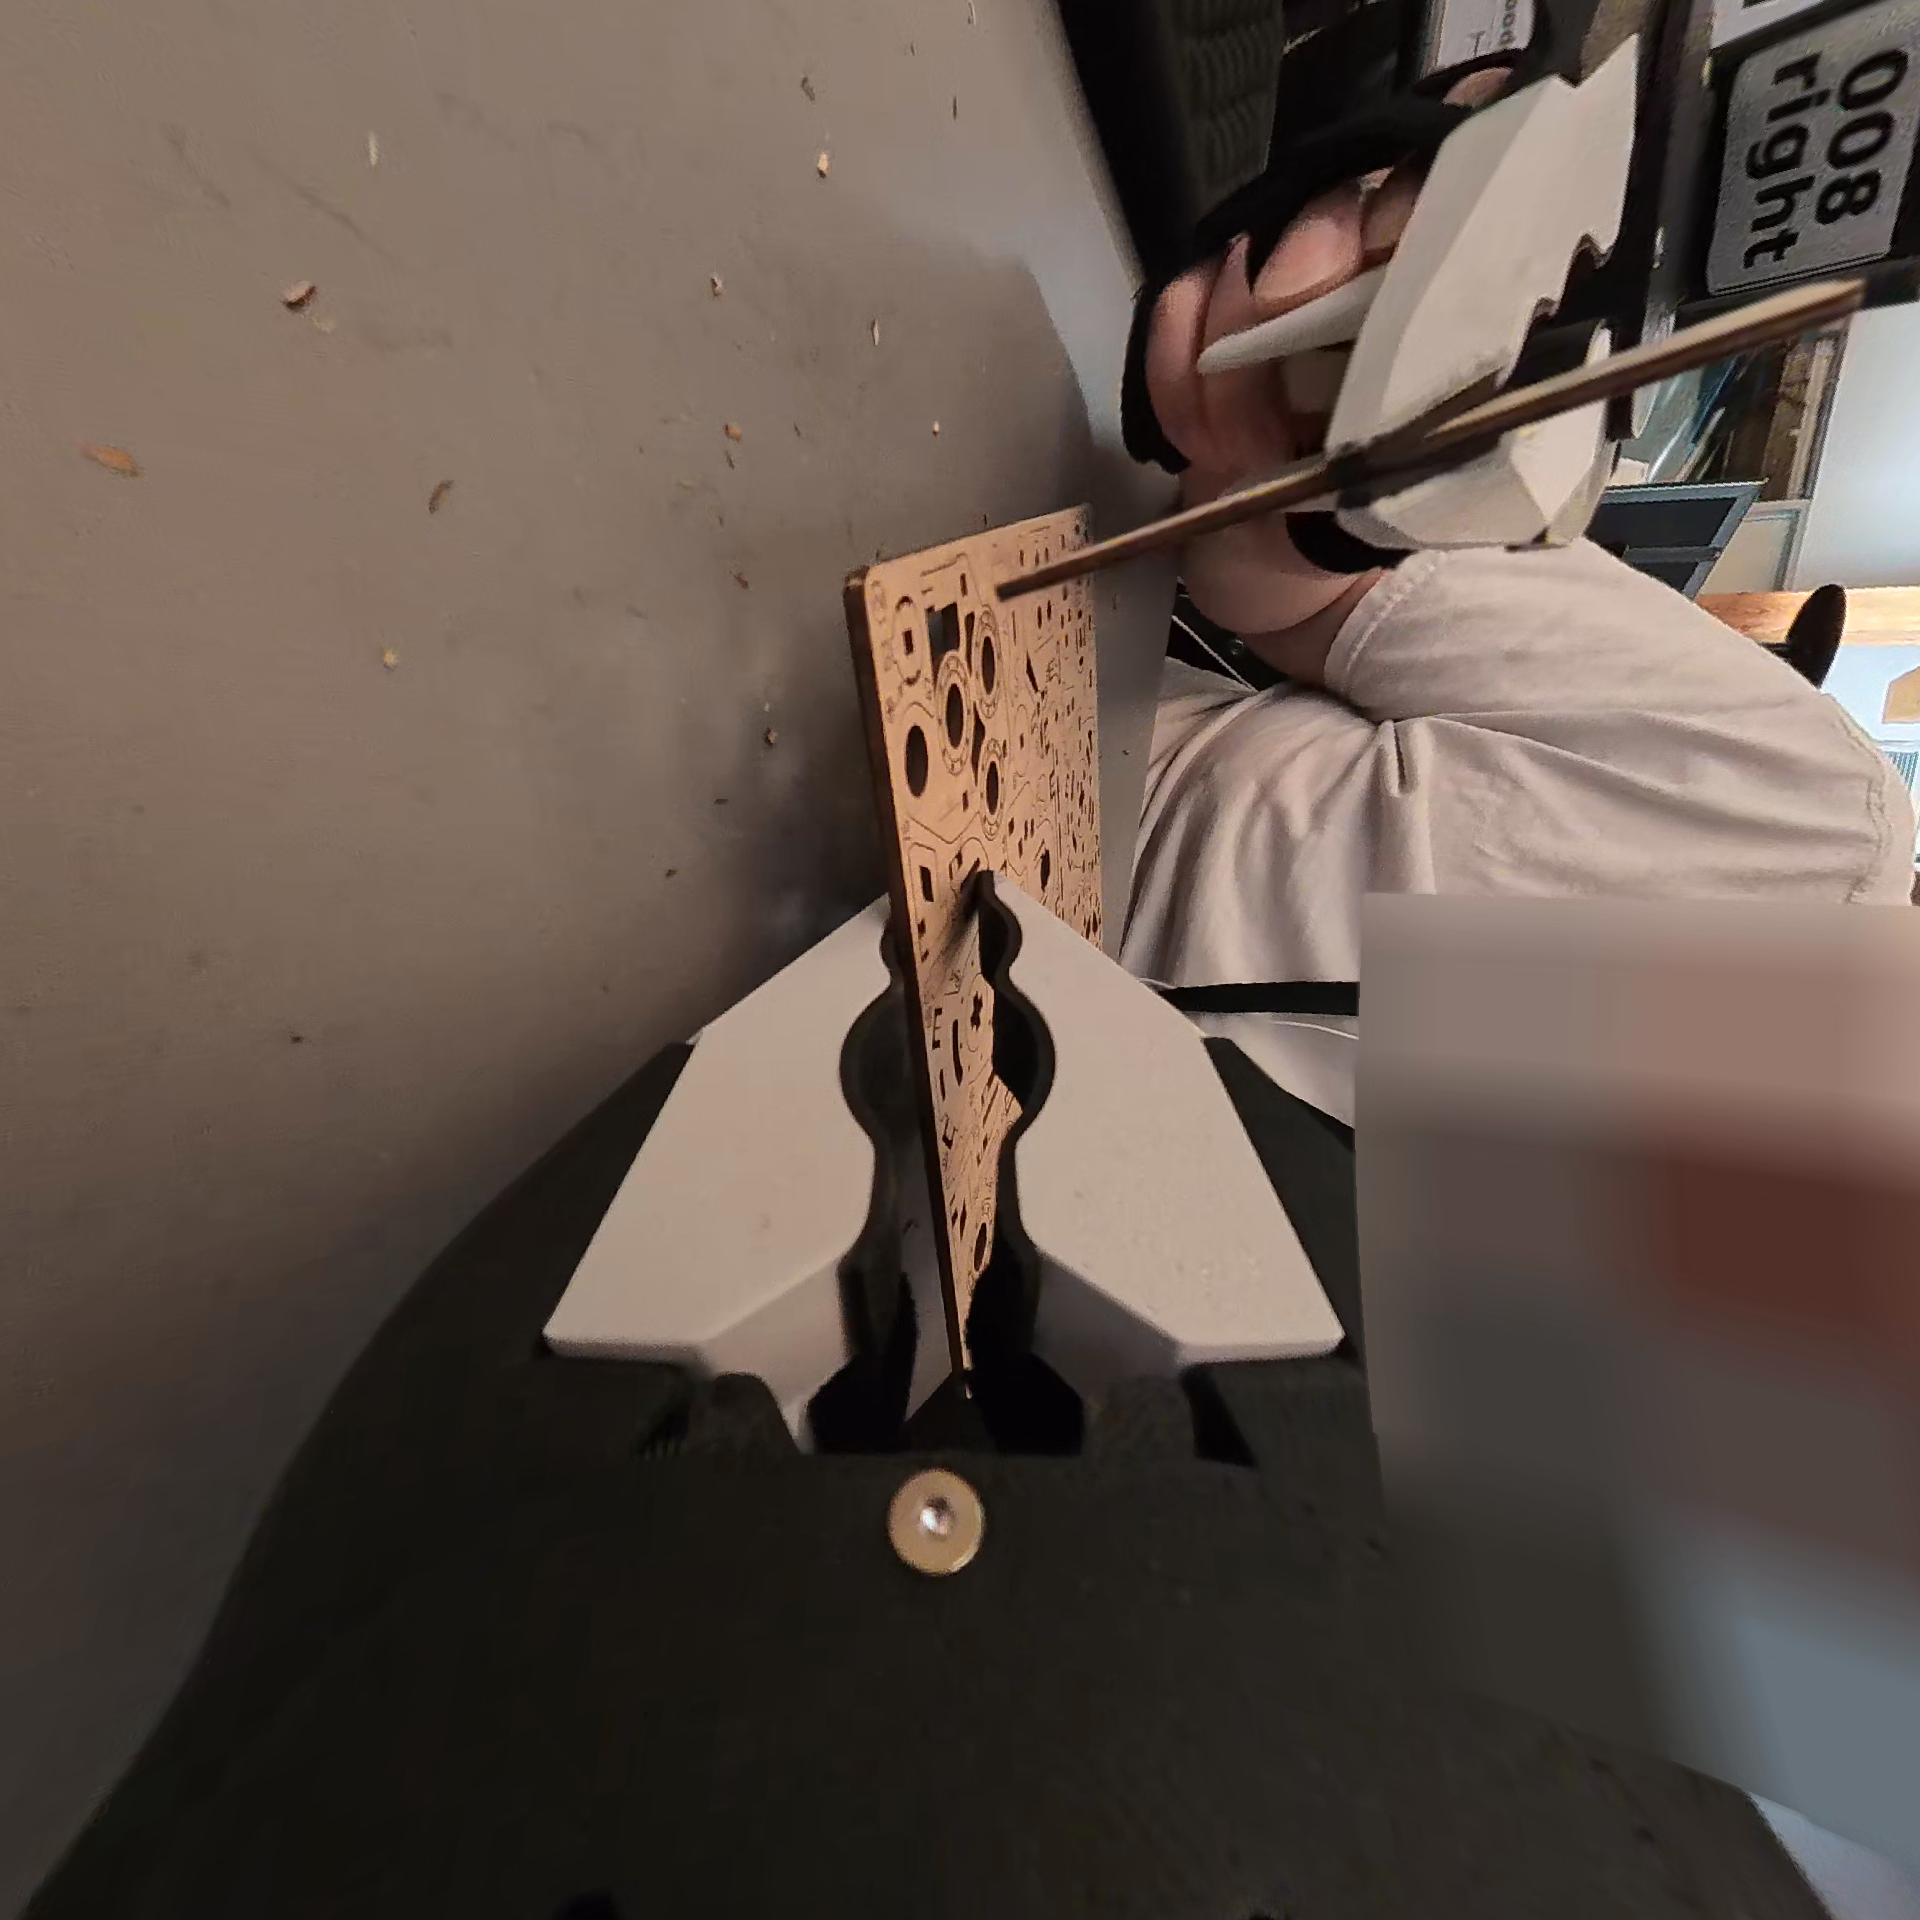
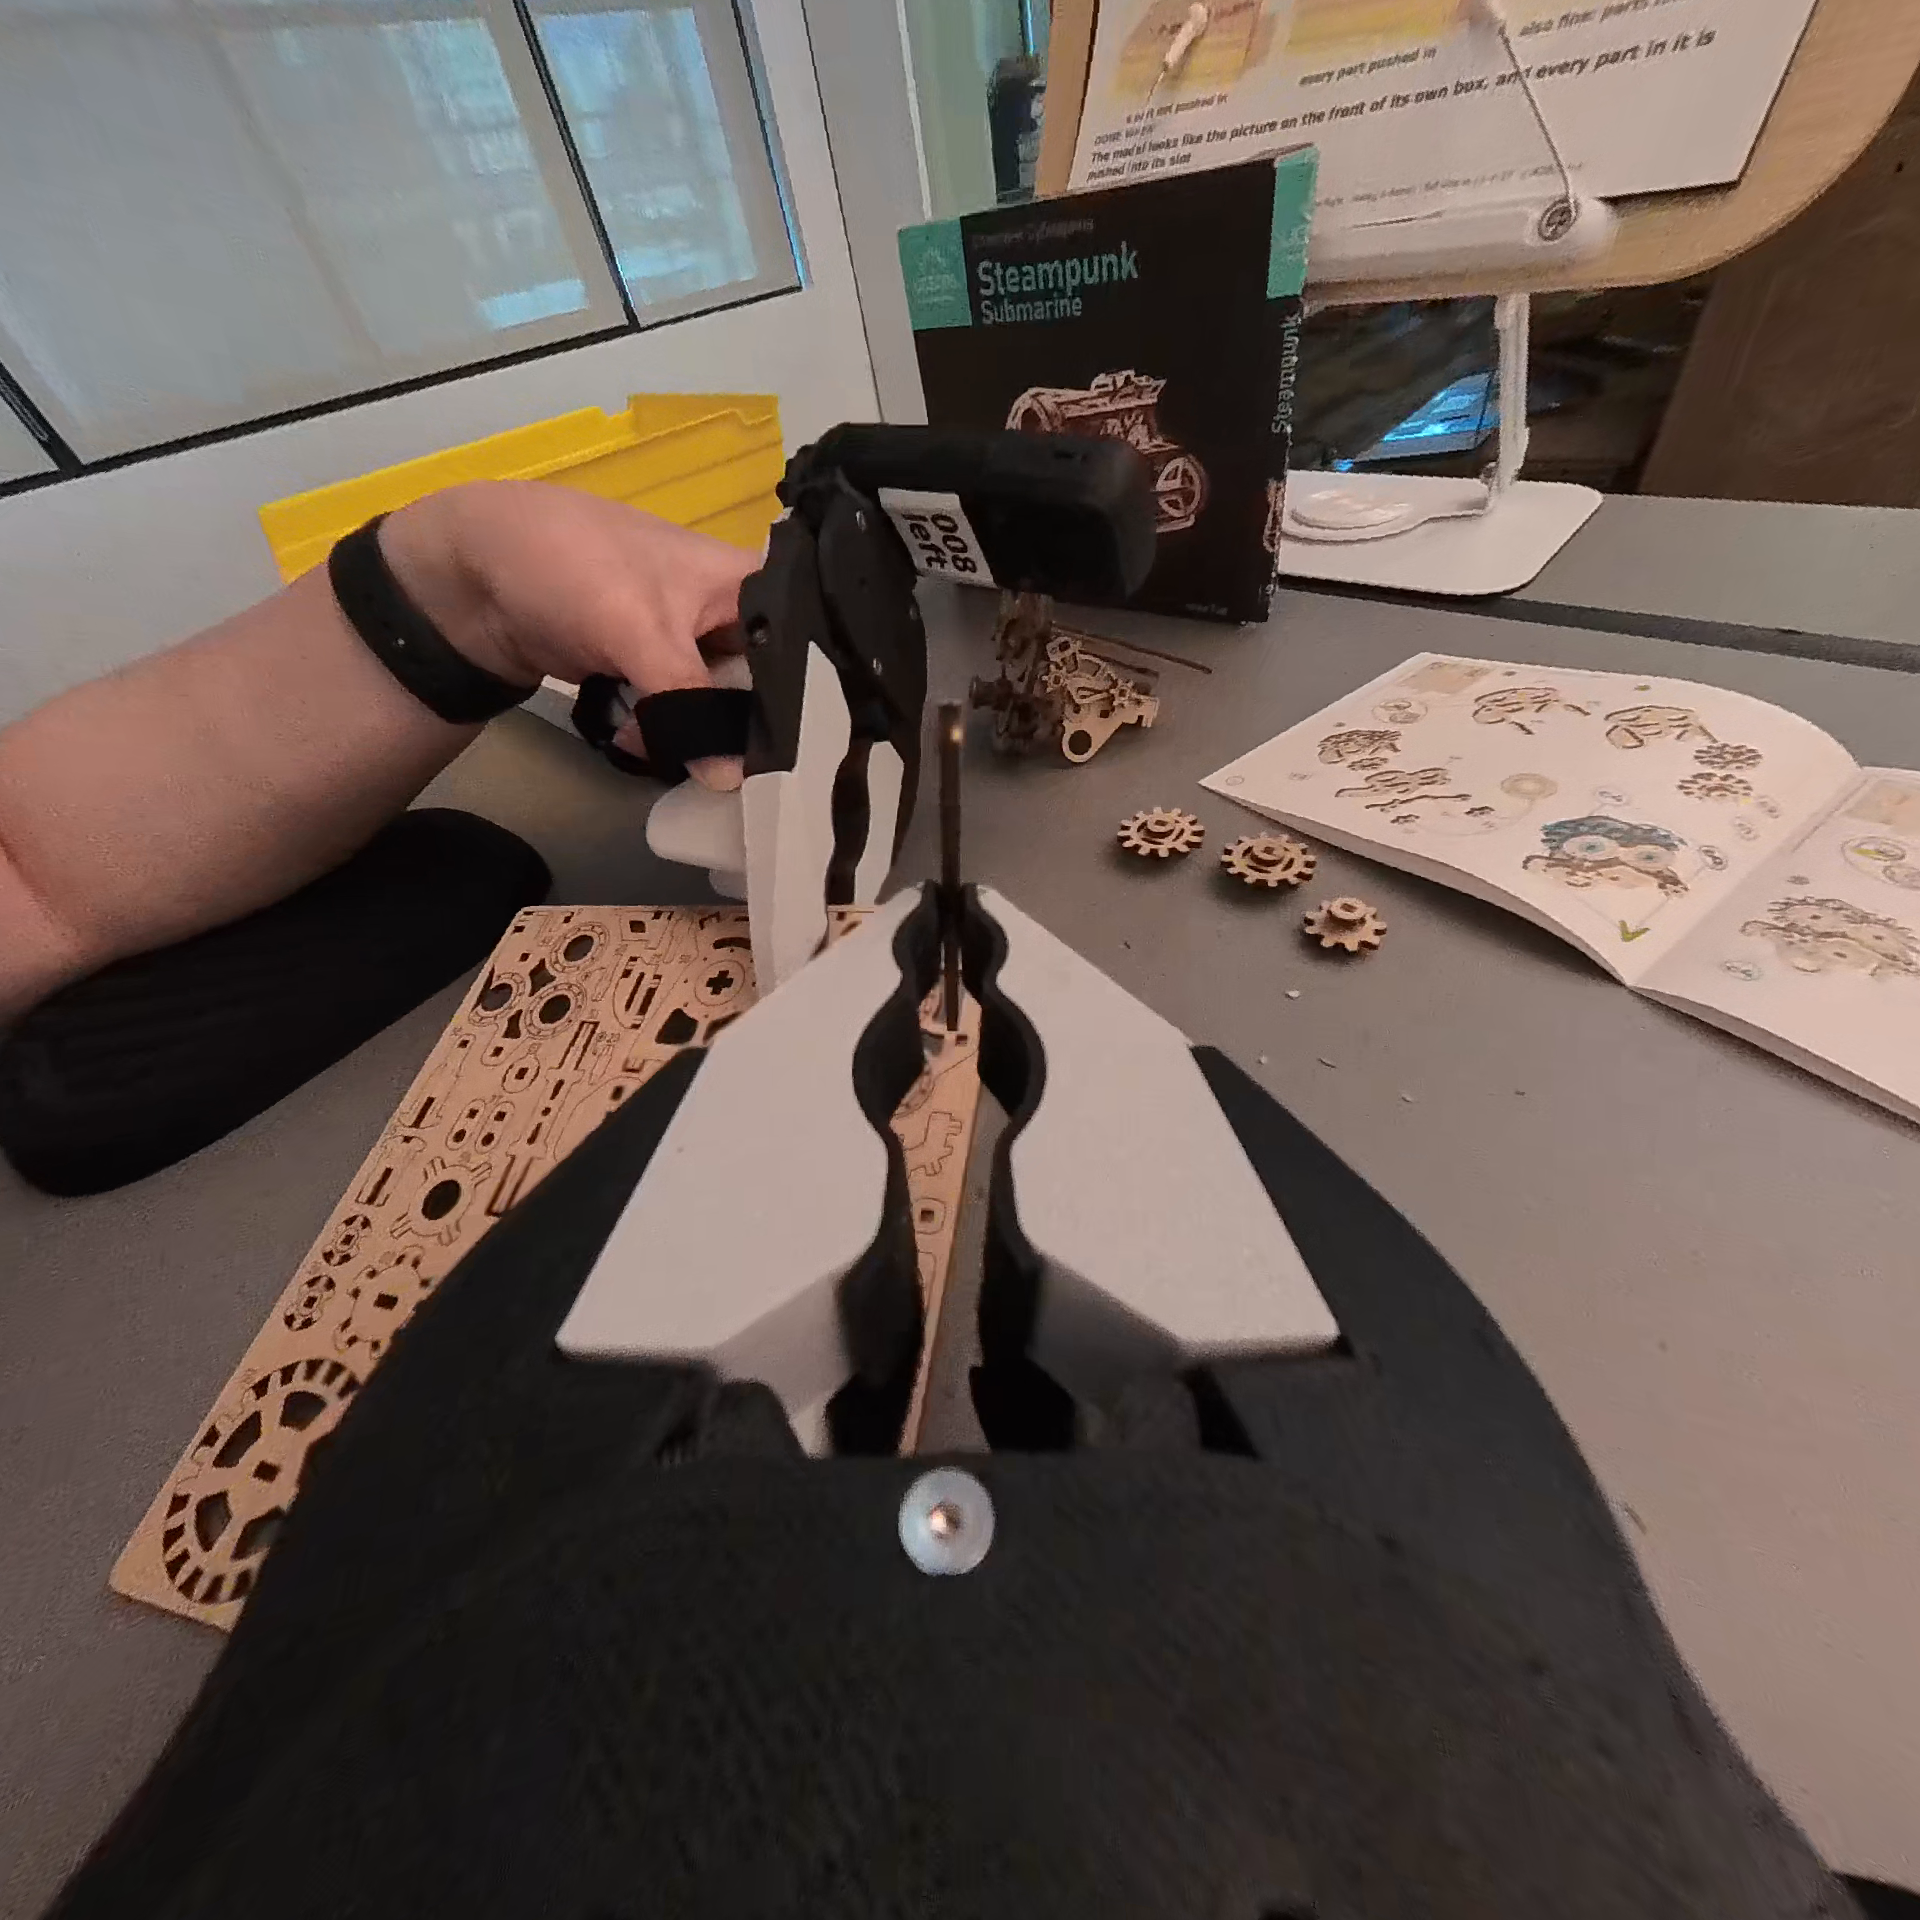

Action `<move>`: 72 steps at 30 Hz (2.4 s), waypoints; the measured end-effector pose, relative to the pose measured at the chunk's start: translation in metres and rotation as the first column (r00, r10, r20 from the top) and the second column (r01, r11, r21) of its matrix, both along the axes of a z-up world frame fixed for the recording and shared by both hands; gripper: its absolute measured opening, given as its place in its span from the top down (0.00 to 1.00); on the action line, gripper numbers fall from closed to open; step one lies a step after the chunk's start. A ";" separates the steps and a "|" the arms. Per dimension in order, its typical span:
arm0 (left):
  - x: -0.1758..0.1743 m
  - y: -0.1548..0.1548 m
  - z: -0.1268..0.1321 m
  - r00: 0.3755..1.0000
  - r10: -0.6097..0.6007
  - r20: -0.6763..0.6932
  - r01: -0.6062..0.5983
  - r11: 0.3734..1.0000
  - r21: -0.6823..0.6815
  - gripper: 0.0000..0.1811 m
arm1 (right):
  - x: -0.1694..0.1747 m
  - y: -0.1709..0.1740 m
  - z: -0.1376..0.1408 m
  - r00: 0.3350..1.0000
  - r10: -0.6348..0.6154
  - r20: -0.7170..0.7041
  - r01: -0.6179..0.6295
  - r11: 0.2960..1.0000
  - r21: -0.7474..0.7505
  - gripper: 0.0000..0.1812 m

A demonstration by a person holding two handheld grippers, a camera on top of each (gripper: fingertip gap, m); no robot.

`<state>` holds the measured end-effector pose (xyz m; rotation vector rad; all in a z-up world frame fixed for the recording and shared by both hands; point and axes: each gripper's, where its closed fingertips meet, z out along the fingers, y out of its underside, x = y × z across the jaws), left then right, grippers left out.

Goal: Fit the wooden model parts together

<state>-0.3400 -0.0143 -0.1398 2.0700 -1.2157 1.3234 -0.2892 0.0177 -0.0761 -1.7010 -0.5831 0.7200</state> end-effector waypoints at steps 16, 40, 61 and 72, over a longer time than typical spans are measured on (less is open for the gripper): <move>0.001 -0.001 0.003 1.000 0.002 0.005 -0.002 1.000 0.004 0.96 | 0.001 0.002 -0.004 0.998 -0.041 0.045 0.042 0.999 -0.028 0.99; 0.002 -0.007 0.007 0.999 -0.027 0.033 0.027 1.000 0.000 0.97 | -0.002 -0.001 -0.013 0.996 -0.044 0.076 0.046 0.999 -0.019 0.99; -0.001 -0.001 -0.004 0.999 -0.011 -0.035 0.012 1.000 0.027 0.96 | -0.011 -0.006 -0.020 0.984 -0.022 0.175 0.021 1.000 0.010 0.99; 0.000 -0.006 -0.006 0.999 -0.021 -0.030 0.021 1.000 0.000 0.95 | -0.014 0.000 -0.015 0.978 -0.005 0.208 0.011 1.000 -0.025 1.00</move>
